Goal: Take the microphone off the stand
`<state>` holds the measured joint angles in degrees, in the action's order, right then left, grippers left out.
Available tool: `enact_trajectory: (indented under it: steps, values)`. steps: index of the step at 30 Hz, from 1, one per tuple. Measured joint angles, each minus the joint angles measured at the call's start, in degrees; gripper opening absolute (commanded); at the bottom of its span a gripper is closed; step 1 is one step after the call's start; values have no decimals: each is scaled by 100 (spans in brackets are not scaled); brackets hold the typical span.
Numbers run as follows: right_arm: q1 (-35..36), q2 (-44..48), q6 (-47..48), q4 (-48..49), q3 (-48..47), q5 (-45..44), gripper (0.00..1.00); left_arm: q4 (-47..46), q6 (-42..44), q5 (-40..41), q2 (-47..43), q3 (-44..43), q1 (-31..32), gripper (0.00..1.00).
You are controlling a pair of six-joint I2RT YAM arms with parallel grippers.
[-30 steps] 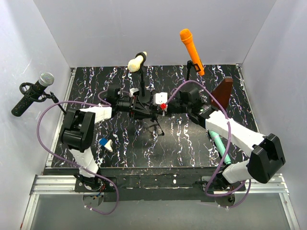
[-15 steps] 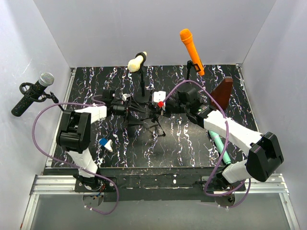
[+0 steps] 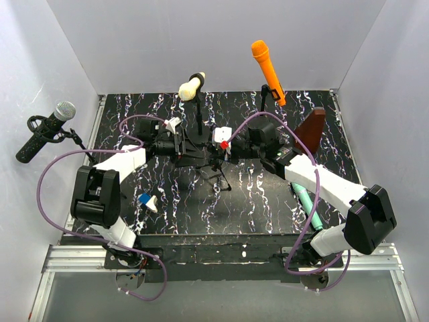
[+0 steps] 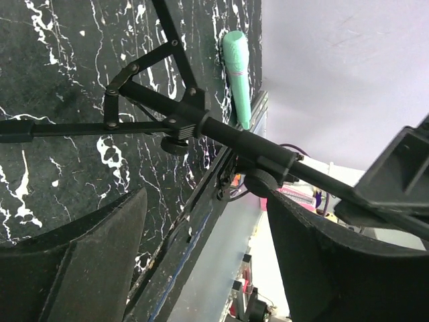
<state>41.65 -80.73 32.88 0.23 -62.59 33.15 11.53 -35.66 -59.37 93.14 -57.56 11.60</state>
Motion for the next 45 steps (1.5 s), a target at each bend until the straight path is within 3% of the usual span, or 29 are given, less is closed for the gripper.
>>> enact_trajectory:
  steps: [7, 15, 24, 36, 45]
  values:
    - [0, 0, -15, 2, 0, -24, 1, -367, -201, 142, 225, 92, 192, 70]
    - [-31, 0, -74, -11, 0, -129, 1, -1381, -1272, -70, 426, 376, 208, 73]
    - [-39, 0, -96, -11, 0, -170, 1, -1810, -1720, -188, 619, 385, 210, 73]
    - [-37, -39, -101, -13, -31, -164, 1, -2050, -1980, -391, 675, 247, 289, 74]
    - [-39, -109, -114, -13, -72, -125, 1, -1617, -1749, -332, 861, 146, 337, 71]
